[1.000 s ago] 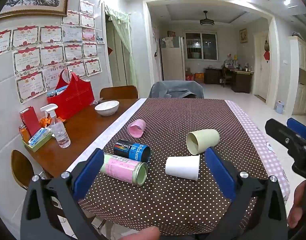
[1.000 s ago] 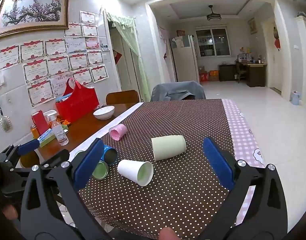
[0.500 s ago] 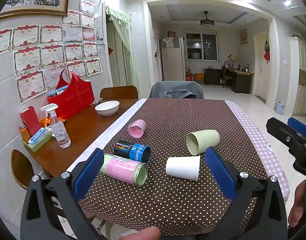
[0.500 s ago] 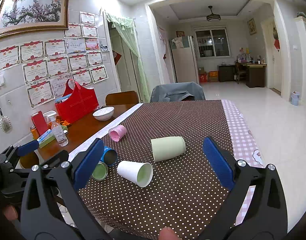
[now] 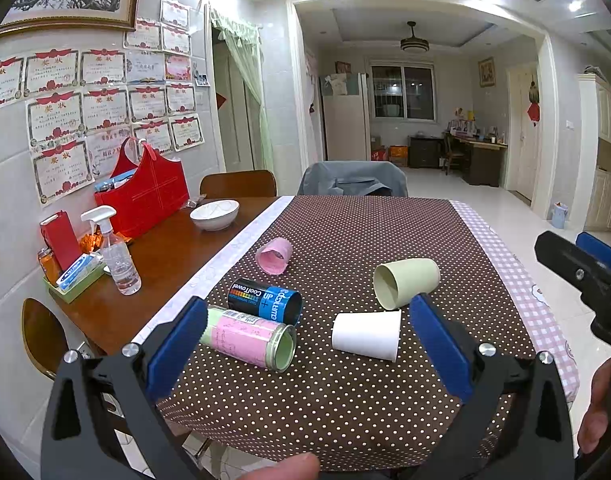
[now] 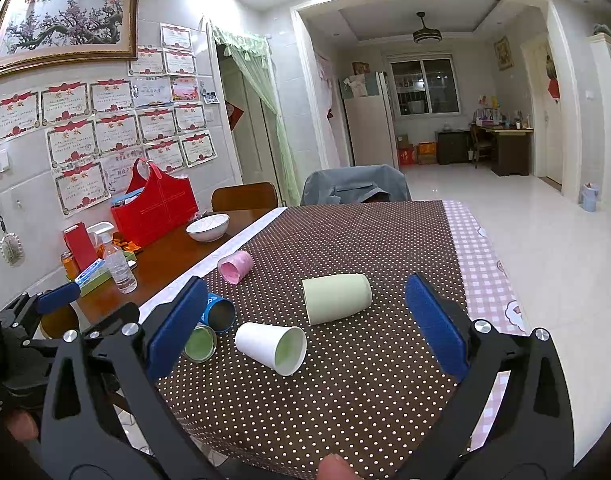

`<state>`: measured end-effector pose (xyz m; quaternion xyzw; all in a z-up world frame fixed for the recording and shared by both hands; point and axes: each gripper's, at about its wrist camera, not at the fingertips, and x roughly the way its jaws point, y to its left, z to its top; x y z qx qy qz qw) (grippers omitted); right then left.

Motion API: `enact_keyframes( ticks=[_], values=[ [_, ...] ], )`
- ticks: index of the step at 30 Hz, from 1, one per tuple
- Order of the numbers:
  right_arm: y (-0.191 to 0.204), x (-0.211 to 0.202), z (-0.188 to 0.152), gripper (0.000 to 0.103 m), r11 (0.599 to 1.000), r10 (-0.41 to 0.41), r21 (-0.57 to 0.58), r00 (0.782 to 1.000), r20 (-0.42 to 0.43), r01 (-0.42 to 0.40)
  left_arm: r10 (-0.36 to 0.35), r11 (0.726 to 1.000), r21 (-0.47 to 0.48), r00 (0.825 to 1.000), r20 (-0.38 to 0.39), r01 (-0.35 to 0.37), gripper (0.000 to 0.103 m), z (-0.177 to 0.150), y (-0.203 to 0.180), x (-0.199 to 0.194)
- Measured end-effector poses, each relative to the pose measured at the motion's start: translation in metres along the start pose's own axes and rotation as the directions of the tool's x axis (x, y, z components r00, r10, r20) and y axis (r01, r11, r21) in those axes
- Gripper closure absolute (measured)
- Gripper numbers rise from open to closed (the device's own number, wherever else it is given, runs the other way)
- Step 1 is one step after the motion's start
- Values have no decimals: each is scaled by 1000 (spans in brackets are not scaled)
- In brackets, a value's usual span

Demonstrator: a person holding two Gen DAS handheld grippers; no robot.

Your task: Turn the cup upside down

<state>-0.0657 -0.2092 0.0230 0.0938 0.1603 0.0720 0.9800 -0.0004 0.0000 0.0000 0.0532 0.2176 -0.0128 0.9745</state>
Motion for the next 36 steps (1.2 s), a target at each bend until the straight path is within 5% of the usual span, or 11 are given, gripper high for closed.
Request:
enact_keyframes(
  ticks=[25,36],
  values=[
    [0,2,4,6,1000,2,-2,1000,-5,-2,-5,1000,-1,1000,-11,5,4,-3,5,5],
    [4,23,1,6,1000,-10,-18,999,-50,9,7,999,-30,994,-105,-11,4,-21,54,50]
  ],
)
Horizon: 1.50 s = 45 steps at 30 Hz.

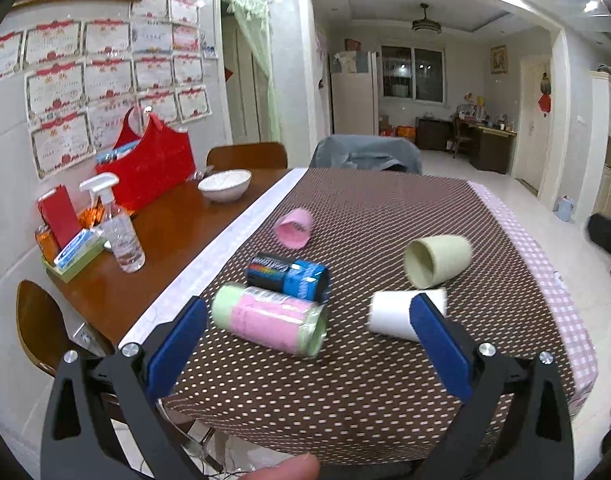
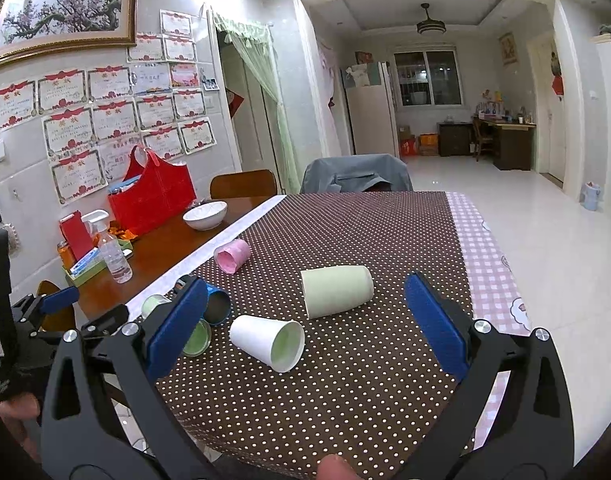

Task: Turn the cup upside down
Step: 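Move the left tool down to the pink-and-green canister lying on its side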

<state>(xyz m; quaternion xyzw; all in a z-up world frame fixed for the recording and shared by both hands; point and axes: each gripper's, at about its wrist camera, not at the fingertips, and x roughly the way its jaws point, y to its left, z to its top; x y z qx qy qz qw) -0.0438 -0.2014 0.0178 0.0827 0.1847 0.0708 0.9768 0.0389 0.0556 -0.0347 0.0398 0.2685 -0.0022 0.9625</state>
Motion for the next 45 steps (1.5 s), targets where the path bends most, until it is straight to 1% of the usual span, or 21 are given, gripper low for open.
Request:
enact_keyframes(
  ticks=[5,11,15,17,19,23,25,26,29,31,32,33,35,36,38,40,41,42,44,45],
  values=[
    [-5,15,-3,6,1000,-14,3,999,-29,14,39,999,17,997,-60,-38,4,-9,30,29],
    [-6,29,-5,6,1000,-29,0,998,-61,29,55,993,113,989,-139,-39,4,-19,50,68],
    [-7,37,-7,6,999,-38,-3,996,-81,38,8,984,174,982,-188,26,4,-22,55,89],
    [-6,41,-8,6,999,-42,-5,995,-91,42,-17,976,208,980,-196,58,4,-22,54,96],
    [-6,45,-9,6,999,-44,-9,994,-100,43,-38,960,263,978,-203,92,4,-20,52,106],
    [-5,53,-12,6,998,-55,-16,992,-116,53,-80,919,364,974,-213,155,4,-14,50,119],
    [-4,57,-12,6,998,-61,-18,990,-125,59,-92,875,446,970,-227,187,4,-13,47,128],
    [-3,59,-13,6,998,-63,-19,989,-130,61,-95,858,474,968,-231,198,4,-14,46,130],
    [-1,66,-13,6,997,-71,-22,987,-146,68,-125,764,588,955,-268,265,4,-16,39,140],
    [0,71,-14,6,997,-78,-25,985,-155,75,-138,709,637,945,-296,303,4,-18,38,147],
    [0,74,-15,6,997,-80,-26,984,-161,77,-140,688,654,942,-306,314,4,-19,37,150],
    [1,75,-15,6,996,-83,-28,983,-165,80,-142,657,675,935,-325,335,4,-20,37,155],
    [2,80,-16,6,996,-87,-31,981,-174,83,-149,614,698,923,-355,368,4,-21,35,162],
    [2,82,-16,6,996,-88,-31,980,-180,84,-156,582,711,913,-377,394,4,-22,33,166],
    [3,86,-17,6,996,-89,-30,978,-188,84,-164,541,721,895,-415,433,4,-25,30,172],
    [4,89,-18,6,996,-90,-32,976,-196,85,-150,487,755,894,-423,439,4,-28,23,176],
    [5,90,-18,6,996,-90,-33,976,-200,85,-148,466,765,892,-427,444,4,-28,20,177],
    [6,91,-18,6,996,-88,-33,975,-203,83,-148,453,769,889,-434,451,4,-28,17,178],
    [6,92,-18,6,996,-84,-32,975,-205,79,-156,427,771,878,-452,472,4,-26,12,179],
    [7,92,-18,6,996,-84,-33,975,-205,79,-157,407,775,873,-462,483,4,-27,7,178]
  ],
)
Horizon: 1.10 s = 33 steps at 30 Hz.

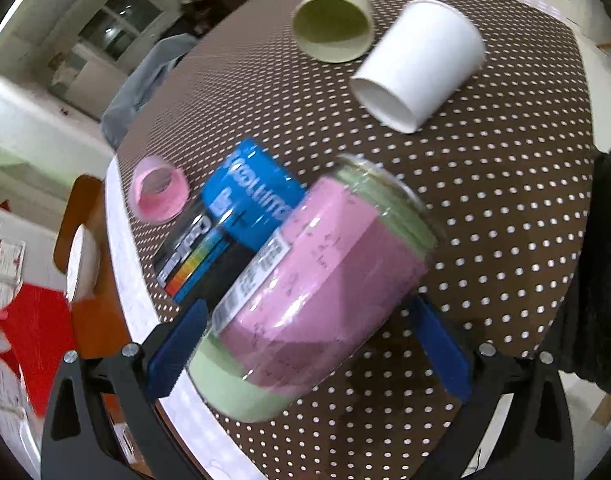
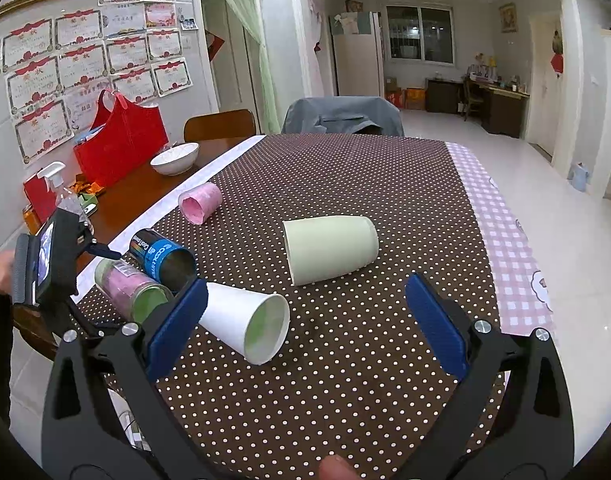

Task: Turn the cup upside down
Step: 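Move the left tool down to the pink-and-green canister lying on its side, then close the left tool around the canister's middle and lift it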

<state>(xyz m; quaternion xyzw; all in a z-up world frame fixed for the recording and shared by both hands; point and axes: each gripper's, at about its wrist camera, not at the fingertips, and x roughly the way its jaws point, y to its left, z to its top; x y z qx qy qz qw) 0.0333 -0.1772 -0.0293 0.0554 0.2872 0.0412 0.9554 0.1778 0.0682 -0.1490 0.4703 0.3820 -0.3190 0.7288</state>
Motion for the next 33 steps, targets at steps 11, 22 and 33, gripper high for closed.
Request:
enact_keyframes(
  ticks=[11,22,33],
  values=[
    [-17,-9,-6,6,999,9,45,1000,17,-10,-15,997,74,998,-63,20,18,24,-29,1],
    [-43,-26,-15,6,995,2,102,999,41,-7,-27,998,-53,996,-88,22,28,41,-36,1],
    [-67,-47,-19,6,988,6,154,996,85,-19,35,977,-213,999,-1,-34,29,42,-50,-75]
  ],
)
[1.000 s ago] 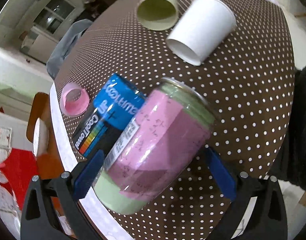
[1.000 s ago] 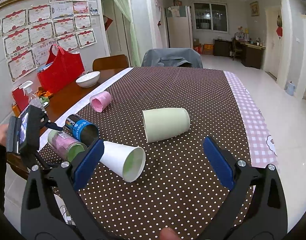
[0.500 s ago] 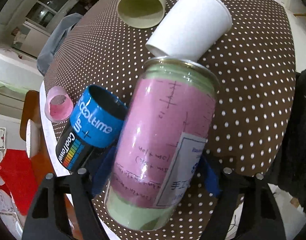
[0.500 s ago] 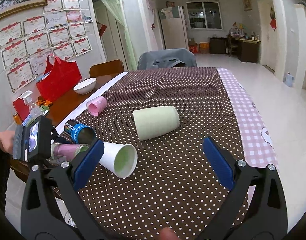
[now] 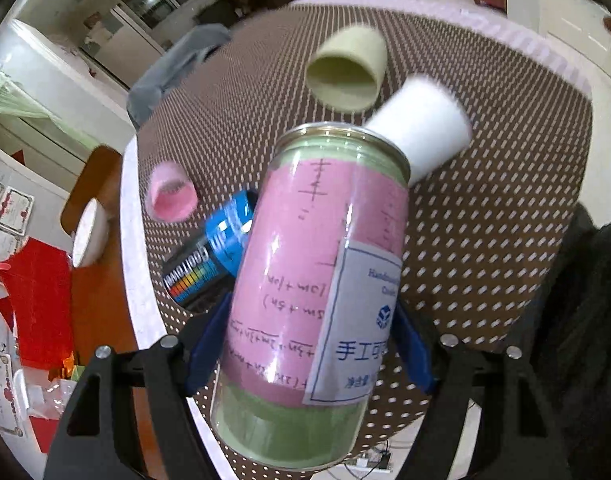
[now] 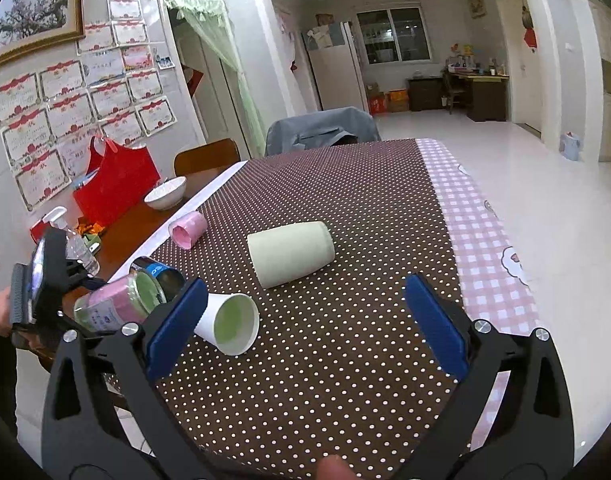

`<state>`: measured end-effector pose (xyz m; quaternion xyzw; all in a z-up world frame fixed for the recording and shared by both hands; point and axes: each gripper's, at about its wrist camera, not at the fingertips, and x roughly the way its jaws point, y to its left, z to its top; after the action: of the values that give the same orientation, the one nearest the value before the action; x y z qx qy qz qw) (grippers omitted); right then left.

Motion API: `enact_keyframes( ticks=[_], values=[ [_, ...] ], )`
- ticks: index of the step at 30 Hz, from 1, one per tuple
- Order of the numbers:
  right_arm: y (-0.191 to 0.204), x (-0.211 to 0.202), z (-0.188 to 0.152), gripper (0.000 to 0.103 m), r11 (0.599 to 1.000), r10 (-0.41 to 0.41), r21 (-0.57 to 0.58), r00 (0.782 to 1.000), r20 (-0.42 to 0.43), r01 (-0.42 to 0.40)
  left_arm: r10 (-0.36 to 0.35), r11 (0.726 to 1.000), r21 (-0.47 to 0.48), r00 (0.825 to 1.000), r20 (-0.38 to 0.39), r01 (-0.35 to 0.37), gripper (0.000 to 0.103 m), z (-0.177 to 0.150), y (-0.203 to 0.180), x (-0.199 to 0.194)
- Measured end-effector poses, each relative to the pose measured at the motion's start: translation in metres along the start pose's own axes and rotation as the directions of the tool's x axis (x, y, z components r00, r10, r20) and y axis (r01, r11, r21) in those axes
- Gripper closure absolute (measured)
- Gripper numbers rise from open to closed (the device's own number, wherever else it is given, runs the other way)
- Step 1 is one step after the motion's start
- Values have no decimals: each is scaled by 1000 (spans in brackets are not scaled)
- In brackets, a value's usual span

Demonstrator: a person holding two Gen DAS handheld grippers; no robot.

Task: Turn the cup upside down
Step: 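Close the left tool around the canister's middle and lift it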

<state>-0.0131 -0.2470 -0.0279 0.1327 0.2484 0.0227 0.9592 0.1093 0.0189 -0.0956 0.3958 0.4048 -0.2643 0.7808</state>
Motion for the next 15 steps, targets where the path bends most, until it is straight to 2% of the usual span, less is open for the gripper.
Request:
enact_keyframes(
  ticks=[7,11,15],
  values=[
    [-26,-20,2,6,998,-26,50,999,41,24,-7,1000,-6,992,127,8,30,43,-29,-46],
    [-46,-31,3,6,995,-48,86,997,62,43,-53,999,2,983,176,54,30,73,-55,-54],
    [-65,-38,4,6,991,-70,119,995,73,61,-120,992,-1,975,188,123,30,106,-79,-42]
  ],
)
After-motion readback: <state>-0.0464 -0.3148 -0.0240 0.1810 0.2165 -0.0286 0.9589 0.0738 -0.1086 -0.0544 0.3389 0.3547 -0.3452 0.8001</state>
